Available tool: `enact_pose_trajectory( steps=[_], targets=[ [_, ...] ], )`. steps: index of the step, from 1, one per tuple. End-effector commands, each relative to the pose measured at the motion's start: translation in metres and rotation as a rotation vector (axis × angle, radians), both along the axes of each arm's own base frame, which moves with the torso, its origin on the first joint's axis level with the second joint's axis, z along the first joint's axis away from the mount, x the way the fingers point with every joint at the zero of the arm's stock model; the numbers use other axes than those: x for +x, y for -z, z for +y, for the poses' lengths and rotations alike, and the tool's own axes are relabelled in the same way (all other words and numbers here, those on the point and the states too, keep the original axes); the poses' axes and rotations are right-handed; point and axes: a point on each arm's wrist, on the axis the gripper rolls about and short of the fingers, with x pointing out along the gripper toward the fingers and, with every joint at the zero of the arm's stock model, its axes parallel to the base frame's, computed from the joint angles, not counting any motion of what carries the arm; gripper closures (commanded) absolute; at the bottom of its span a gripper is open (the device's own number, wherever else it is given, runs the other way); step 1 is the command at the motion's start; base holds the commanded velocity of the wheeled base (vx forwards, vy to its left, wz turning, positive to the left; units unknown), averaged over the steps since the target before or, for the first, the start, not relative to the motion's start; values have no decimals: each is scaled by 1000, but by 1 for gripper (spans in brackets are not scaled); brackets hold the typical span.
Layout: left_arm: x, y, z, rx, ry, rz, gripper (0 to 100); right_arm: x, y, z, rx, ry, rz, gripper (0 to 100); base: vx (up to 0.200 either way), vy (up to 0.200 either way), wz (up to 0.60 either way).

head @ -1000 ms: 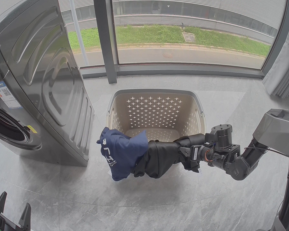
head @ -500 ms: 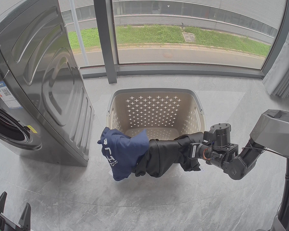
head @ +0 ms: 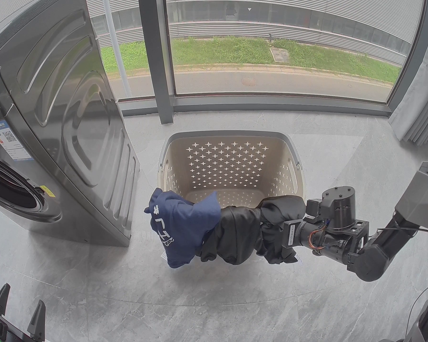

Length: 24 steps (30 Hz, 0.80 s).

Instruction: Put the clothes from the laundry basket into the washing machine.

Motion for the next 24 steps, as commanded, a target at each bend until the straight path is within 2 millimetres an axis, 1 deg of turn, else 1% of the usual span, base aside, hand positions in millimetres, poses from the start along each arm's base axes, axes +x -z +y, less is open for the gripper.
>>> enact_pose_trajectory(
  steps=[1, 4, 5, 6, 7, 9, 12, 16, 18, 19, 23, 24],
  targets=[
    [0, 5, 0, 8, 2, 0, 0, -29, -40, -12, 51, -14, -88, 100, 0, 0, 0],
    [0, 5, 0, 10, 2, 0, 0, -48, -67, -23, 97, -18, -179, 100, 0, 0, 0],
    [0, 5, 0, 10, 2, 2, 0, -50, -70, -24, 103, -20, -190, 100, 0, 0, 0],
    [0, 5, 0, 11, 4, 2, 0, -59, -88, -29, 134, -35, -256, 100, 0, 0, 0],
    [0, 5, 0, 14, 4, 3, 0, -64, -98, -34, 148, -35, -296, 100, 0, 0, 0],
    [0, 5, 0, 30, 5, 4, 0, -70, -107, -37, 163, -43, -330, 100, 0, 0, 0],
    [0, 5, 0, 45, 9, 5, 0, -80, -105, -42, 164, -58, -327, 100, 0, 0, 0],
    [0, 5, 0, 45, 13, 5, 0, -87, -98, -45, 129, -71, -360, 100, 0, 0, 0],
    [0, 5, 0, 45, 16, 3, 0, -87, -98, -46, 126, -74, -370, 100, 0, 0, 0],
    [0, 5, 0, 45, 21, 5, 0, -87, -100, -45, 117, -81, -401, 100, 0, 0, 0],
    [0, 5, -1, 39, 27, 5, 0, -87, -101, -42, 112, -97, -412, 100, 0, 0, 0],
    [0, 5, -1, 37, 27, 5, 0, -88, -102, -42, 114, -98, -415, 100, -200, 0, 0]
  ],
)
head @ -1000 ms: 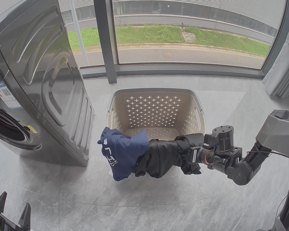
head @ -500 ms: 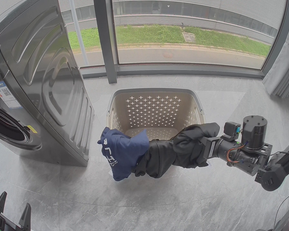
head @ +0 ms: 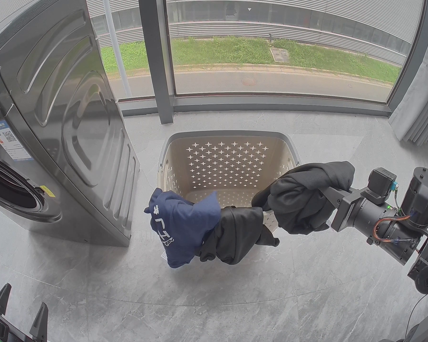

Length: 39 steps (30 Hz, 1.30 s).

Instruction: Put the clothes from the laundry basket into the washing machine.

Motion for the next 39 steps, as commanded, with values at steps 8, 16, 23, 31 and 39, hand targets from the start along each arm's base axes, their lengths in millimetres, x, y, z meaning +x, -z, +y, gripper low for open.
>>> enact_pose_trajectory(
  steps=[8, 16, 23, 31, 39],
  targets=[
    [0, 5, 0, -6, 2, 4, 0, -8, -9, 0, 26, -19, -32, 100, -200, 0, 0],
    [0, 5, 0, -9, 3, 6, 0, -9, -8, 4, 28, -37, -26, 100, -200, 0, 0],
    [0, 5, 0, -9, 3, 6, 0, -10, -10, 4, 49, -42, -39, 100, -29, 0, 0],
    [0, 5, 0, -11, 5, 7, 0, -8, -5, 12, 53, -62, -33, 100, 0, 200, 0],
    [0, 5, 0, -14, 5, 7, 0, -8, -6, 13, 58, -67, -40, 100, 0, 200, 0]
  ],
)
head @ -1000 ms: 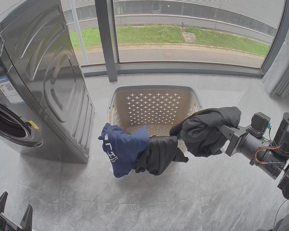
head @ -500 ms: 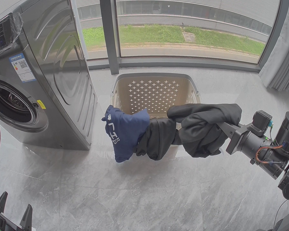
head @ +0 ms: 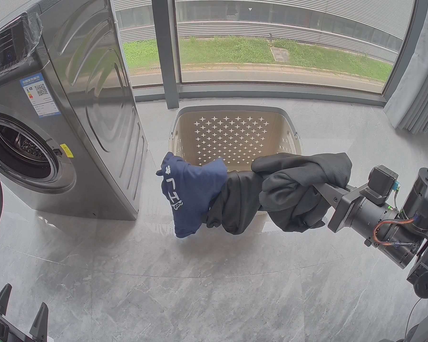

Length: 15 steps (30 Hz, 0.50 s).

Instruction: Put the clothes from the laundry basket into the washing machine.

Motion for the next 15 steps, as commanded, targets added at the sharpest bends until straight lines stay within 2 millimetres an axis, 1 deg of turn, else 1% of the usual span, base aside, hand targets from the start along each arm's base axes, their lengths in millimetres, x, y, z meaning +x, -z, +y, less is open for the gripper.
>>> enact_pose_trajectory(
  steps=[1, 15],
  targets=[
    [0, 4, 0, 0, -1, 4, 0, 0, 2, 2, -5, -6, 7, 100, 0, 200, 0],
    [0, 4, 0, 0, 2, 6, 0, -6, 4, 8, -8, -57, 12, 100, 0, 200, 0]
  ],
)
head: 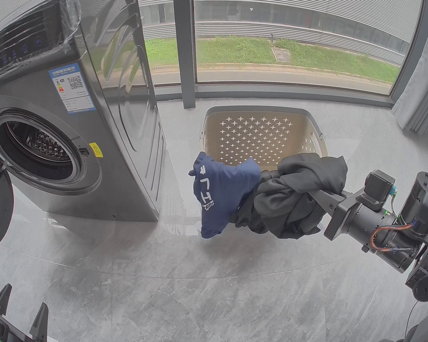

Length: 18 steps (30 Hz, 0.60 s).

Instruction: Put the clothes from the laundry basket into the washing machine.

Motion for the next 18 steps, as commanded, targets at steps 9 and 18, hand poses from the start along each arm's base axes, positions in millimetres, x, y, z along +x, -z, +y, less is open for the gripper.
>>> enact_pose_trajectory(
  steps=[9, 18],
  targets=[
    [0, 4, 0, 0, 1, 6, 0, 0, -4, 4, 22, -15, -32, 100, 0, 200, 0],
    [0, 5, 0, 0, 1, 7, 0, 2, -2, 5, 18, -10, -26, 100, 0, 111, 0]
  ],
)
